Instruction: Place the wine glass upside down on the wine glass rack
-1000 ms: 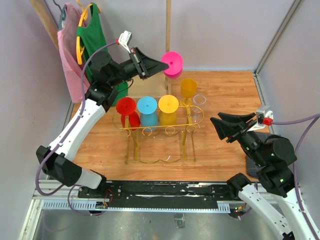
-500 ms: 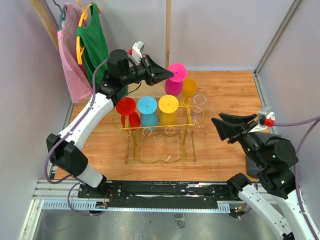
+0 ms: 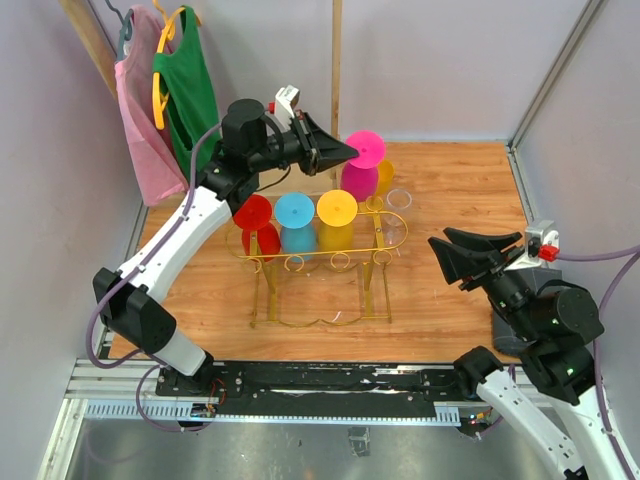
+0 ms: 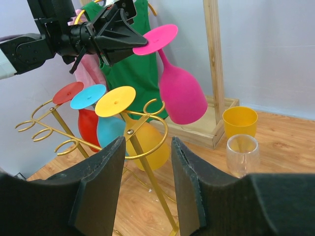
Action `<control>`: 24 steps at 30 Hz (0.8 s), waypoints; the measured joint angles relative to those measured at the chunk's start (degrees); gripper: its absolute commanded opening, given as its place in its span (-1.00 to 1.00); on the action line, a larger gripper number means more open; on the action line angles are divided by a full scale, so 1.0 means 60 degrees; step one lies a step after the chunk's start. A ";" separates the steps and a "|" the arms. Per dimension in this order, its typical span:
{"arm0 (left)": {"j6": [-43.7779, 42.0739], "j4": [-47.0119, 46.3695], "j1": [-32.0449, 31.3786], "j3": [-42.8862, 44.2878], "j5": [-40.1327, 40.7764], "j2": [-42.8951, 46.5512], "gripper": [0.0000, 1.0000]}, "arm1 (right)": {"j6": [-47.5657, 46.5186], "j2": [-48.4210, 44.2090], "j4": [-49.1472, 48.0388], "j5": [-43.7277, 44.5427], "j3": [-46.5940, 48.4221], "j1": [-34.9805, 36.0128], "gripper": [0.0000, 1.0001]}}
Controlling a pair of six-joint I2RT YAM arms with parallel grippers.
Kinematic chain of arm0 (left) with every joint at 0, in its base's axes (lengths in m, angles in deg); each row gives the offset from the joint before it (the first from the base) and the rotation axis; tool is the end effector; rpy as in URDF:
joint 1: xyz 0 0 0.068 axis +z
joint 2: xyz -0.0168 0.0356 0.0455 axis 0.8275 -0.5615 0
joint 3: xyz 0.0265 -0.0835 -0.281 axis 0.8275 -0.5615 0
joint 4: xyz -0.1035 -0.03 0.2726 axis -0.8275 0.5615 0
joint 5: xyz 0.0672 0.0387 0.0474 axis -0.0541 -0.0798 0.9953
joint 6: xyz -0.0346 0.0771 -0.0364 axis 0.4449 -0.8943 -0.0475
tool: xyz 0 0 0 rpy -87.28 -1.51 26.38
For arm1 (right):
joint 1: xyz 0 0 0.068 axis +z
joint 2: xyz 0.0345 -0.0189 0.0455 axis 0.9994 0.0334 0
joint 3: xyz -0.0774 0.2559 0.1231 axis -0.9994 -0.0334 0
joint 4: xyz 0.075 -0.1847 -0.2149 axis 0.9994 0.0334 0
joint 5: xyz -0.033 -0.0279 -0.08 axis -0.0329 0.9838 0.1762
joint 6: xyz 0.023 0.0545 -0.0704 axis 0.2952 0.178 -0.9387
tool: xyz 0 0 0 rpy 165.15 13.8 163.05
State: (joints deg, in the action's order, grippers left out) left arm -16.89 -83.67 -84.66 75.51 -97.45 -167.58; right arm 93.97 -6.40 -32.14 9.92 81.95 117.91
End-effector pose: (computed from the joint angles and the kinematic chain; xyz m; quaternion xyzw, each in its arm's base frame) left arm 0.3509 -0.2497 0.4656 -0.0360 0.7202 -0.6453 0.2520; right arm 0.0952 0.0670 0.4421 -0.1056 0.5626 0.3759 0.7287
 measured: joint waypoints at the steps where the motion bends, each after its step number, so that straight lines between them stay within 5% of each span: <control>1: 0.0040 0.0015 -0.0073 0.0000 0.0025 0.0000 -0.99 | 0.0000 -0.0029 0.0004 0.0022 0.0000 0.0000 -0.13; 24: -0.0208 0.0765 -0.0900 0.0262 0.0648 -0.0007 -0.99 | 0.0000 -0.0280 0.0080 0.0106 -0.0146 0.0000 -0.13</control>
State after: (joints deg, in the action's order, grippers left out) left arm -18.14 -79.08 -90.06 77.08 -93.56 -167.63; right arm 93.97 -8.08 -31.66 10.55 81.07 117.91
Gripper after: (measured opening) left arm 0.027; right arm 0.437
